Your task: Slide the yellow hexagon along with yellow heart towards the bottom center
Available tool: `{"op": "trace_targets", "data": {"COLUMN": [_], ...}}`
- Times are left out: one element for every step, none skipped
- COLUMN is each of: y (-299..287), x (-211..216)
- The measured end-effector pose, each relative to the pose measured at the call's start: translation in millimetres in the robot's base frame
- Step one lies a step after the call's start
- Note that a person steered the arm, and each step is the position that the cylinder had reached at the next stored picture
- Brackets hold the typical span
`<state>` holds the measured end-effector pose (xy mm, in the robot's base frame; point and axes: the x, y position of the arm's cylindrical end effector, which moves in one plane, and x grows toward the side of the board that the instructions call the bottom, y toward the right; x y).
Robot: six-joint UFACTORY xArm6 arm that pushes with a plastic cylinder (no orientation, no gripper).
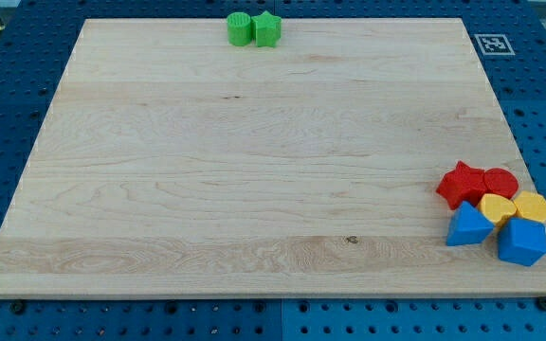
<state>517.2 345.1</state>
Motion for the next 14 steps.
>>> {"op": "trace_targets", "data": {"y": [0.0,0.1,-0.3,-7.1,-18.4,-32.9,-45.6,-62.0,-74.8,-88.0,-98.8,-101.3,-104.8,-111.9], "x": [20.5,33.4,42.1,42.2,42.2,41.5,35.9,27.9,27.8,27.8,27.8,27.9,30.5,31.7]}}
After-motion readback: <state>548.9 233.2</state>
